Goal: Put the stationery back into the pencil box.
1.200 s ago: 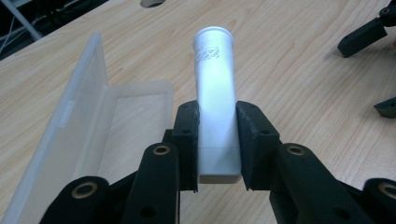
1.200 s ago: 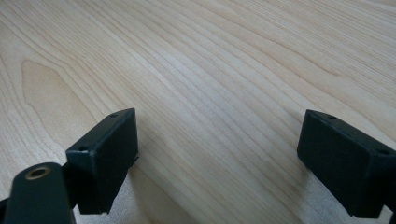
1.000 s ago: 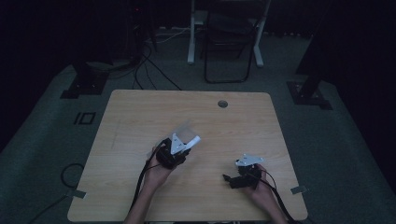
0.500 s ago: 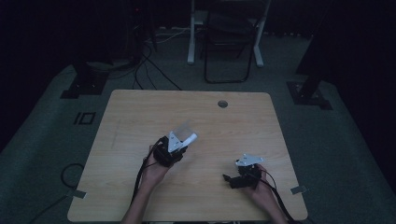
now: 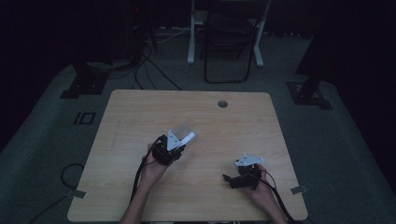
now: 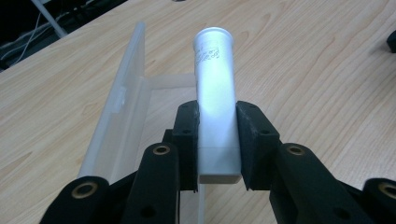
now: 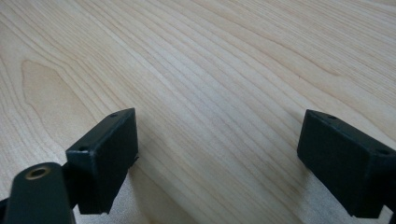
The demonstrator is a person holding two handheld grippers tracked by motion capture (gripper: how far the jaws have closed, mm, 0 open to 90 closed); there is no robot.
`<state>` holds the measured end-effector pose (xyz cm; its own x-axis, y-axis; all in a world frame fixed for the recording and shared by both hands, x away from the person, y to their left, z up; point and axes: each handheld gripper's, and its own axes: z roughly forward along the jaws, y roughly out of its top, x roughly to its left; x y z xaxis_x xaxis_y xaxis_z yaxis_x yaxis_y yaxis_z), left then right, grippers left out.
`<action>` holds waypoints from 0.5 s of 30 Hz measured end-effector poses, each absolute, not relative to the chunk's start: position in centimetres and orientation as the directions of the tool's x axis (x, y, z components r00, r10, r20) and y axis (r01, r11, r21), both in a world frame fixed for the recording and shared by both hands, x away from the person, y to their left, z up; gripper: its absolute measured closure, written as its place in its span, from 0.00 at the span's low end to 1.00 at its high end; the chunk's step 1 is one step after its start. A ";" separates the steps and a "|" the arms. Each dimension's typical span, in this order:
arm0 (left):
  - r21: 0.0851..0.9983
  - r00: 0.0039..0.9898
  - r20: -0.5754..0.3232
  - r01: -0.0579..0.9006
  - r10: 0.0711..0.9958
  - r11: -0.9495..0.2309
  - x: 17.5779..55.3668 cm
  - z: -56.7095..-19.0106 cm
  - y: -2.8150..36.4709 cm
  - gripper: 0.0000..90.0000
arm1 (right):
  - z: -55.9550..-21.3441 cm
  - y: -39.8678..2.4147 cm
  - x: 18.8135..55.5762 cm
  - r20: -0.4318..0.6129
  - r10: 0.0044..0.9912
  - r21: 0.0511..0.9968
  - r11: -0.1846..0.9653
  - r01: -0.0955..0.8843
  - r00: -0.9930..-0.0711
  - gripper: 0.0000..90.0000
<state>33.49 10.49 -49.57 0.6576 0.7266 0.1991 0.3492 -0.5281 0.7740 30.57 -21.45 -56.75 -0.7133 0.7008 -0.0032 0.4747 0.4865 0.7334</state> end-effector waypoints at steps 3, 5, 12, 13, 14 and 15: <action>0.773 0.655 0.195 0.355 0.730 -0.526 33.6 -49.7 10.6 0.79 | -56.8 -21.4 30.6 -0.003 0.701 0.734 0.487 0.475 -0.713 0.14; 0.769 0.654 0.201 0.356 0.729 -0.531 33.7 -49.8 10.6 0.79 | -56.8 -21.4 30.6 -0.003 0.701 0.734 0.486 0.475 -0.713 0.14; 0.761 0.641 0.201 0.374 0.741 -0.530 34.2 -50.2 10.8 0.79 | -56.8 -21.4 30.6 -0.002 0.702 0.734 0.485 0.475 -0.713 0.14; 0.761 0.641 0.201 0.374 0.741 -0.530 34.2 -50.2 10.8 0.79 | -56.8 -21.4 30.6 -0.002 0.702 0.734 0.485 0.475 -0.713 0.14; 0.758 0.640 0.203 0.376 0.741 -0.533 34.3 -50.2 10.9 0.79 | -56.8 -21.4 30.6 -0.002 0.702 0.734 0.485 0.475 -0.713 0.14; 0.758 0.640 0.203 0.376 0.741 -0.533 34.3 -50.2 10.9 0.79 | -56.8 -21.4 30.6 -0.002 0.702 0.734 0.485 0.475 -0.713 0.14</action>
<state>34.28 10.87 -50.25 0.6399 0.7411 0.2033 0.3758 -0.5326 0.7584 30.57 -21.44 -56.75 -0.7125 0.7016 -0.0021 0.4755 0.4851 0.7339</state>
